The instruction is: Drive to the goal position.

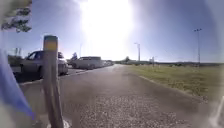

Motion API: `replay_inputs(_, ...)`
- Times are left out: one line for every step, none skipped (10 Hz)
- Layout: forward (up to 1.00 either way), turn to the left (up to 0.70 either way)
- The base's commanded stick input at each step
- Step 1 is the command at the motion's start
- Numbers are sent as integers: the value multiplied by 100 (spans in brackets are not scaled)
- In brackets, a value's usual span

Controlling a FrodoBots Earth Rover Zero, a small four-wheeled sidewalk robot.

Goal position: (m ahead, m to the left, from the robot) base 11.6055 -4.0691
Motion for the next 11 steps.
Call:
replay_inputs(85,0)
replay_inputs(85,0)
replay_inputs(85,0)
replay_inputs(85,0)
replay_inputs(85,0)
replay_inputs(85,0)
replay_inputs(85,0)
replay_inputs(85,0)
replay_inputs(85,0)
replay_inputs(85,0)
replay_inputs(85,0)
